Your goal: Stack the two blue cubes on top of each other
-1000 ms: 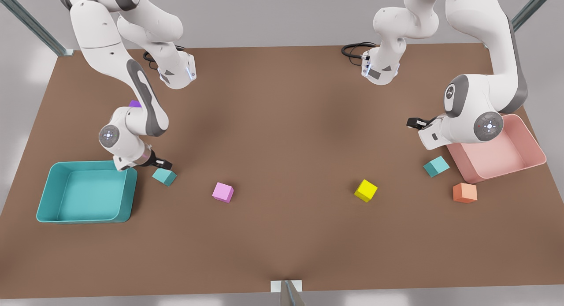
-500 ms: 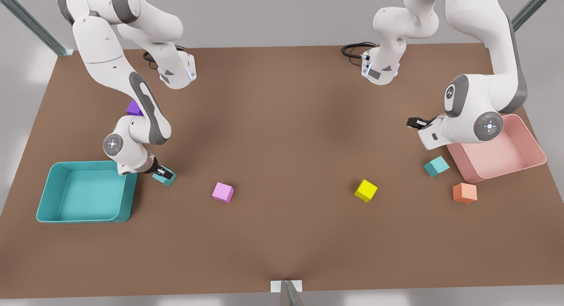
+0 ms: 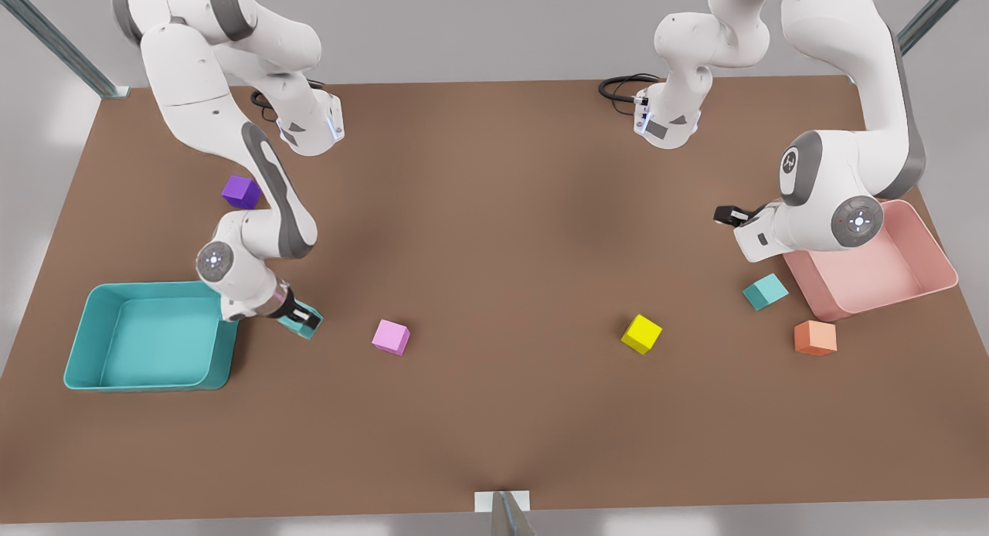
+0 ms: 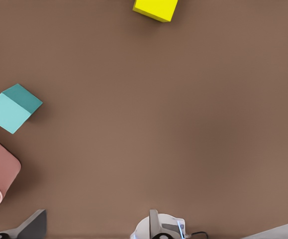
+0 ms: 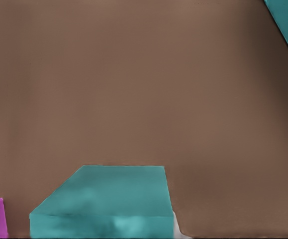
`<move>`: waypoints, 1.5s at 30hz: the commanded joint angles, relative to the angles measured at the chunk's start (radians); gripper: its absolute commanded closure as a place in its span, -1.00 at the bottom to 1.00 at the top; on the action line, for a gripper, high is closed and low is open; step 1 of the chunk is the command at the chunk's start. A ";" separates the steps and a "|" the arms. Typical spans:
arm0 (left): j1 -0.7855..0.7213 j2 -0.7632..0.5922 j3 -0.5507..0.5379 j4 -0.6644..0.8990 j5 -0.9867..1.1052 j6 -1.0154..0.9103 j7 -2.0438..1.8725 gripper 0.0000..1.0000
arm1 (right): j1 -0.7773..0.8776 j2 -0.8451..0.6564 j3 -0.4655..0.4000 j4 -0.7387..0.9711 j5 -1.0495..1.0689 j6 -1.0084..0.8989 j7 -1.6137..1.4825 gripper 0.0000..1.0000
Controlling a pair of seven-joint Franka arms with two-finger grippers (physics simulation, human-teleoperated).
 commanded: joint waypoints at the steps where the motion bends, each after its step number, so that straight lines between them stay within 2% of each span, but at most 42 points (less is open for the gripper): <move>1: 0.000 0.000 0.000 0.000 0.000 0.000 0.003 -1.00 | 0.134 -0.027 0.002 0.095 -0.006 -0.297 0.331 -0.26; 3: 0.000 -0.001 0.000 0.000 0.000 0.000 0.003 -1.00 | 0.367 0.029 0.001 0.241 -0.006 -0.317 0.715 -0.26; 5: -0.001 -0.001 -0.014 0.000 0.000 0.020 0.003 -1.00 | 0.555 0.216 -0.001 0.520 -0.020 -0.312 1.166 -0.26; 7: -0.011 0.012 -0.029 0.008 -0.004 0.032 0.002 -1.00 | 0.623 0.433 -0.010 0.792 -0.046 -0.306 1.391 -0.26; 8: -0.008 0.055 -0.055 0.066 -0.029 0.029 -0.005 -1.00 | 0.635 0.515 -0.013 0.873 -0.081 -0.286 1.450 -0.26; 11: 0.014 0.144 -0.052 0.124 -0.087 0.033 -0.006 -1.00 | 0.652 0.597 -0.025 0.884 -0.169 -0.208 1.493 -0.26; 13: 0.104 0.193 -0.050 0.121 -0.085 0.148 -0.009 -1.00 | 0.703 0.632 -0.091 0.896 -0.169 -0.206 1.493 -0.26; 15: 0.077 0.178 0.075 -0.012 -0.089 0.372 -0.248 -1.00 | 0.703 0.644 -0.093 0.896 -0.169 -0.191 1.493 -0.28; 16: 0.077 0.180 0.107 -0.058 -0.090 0.463 -0.430 -1.00 | 0.703 0.651 -0.095 0.896 -0.169 -0.188 1.493 -0.59; 17: 0.071 0.178 0.173 -0.149 -0.141 0.583 -0.456 -1.00 | 0.714 0.652 -0.114 0.898 -0.169 -0.188 1.491 -1.00; 19: 0.069 0.178 0.201 -0.233 -0.178 0.737 -0.561 -1.00 | 0.714 0.649 -0.116 0.901 -0.169 -0.191 1.491 -1.00; 21: 0.058 0.186 0.203 -0.252 -0.223 0.770 -0.650 -1.00 | 0.712 0.625 -0.113 0.921 -0.164 -0.232 1.493 -1.00; 22: 0.062 0.186 0.203 -0.326 -0.227 0.860 -0.650 -1.00 | 0.711 0.624 -0.113 0.921 -0.164 -0.239 1.493 -1.00; 26: 0.085 0.187 0.220 -0.402 -0.231 0.942 -0.652 -1.00 | 0.706 0.660 -0.113 0.919 -0.166 -0.225 1.485 -1.00; 33: 0.108 0.241 0.223 -0.387 -0.274 1.027 -0.647 -1.00 | 0.707 0.681 -0.113 0.919 -0.167 -0.208 1.479 -1.00; 45: 0.106 0.318 0.223 -0.365 -0.270 1.043 -0.643 -1.00 | 0.707 0.657 -0.107 0.928 -0.159 -0.219 1.488 -1.00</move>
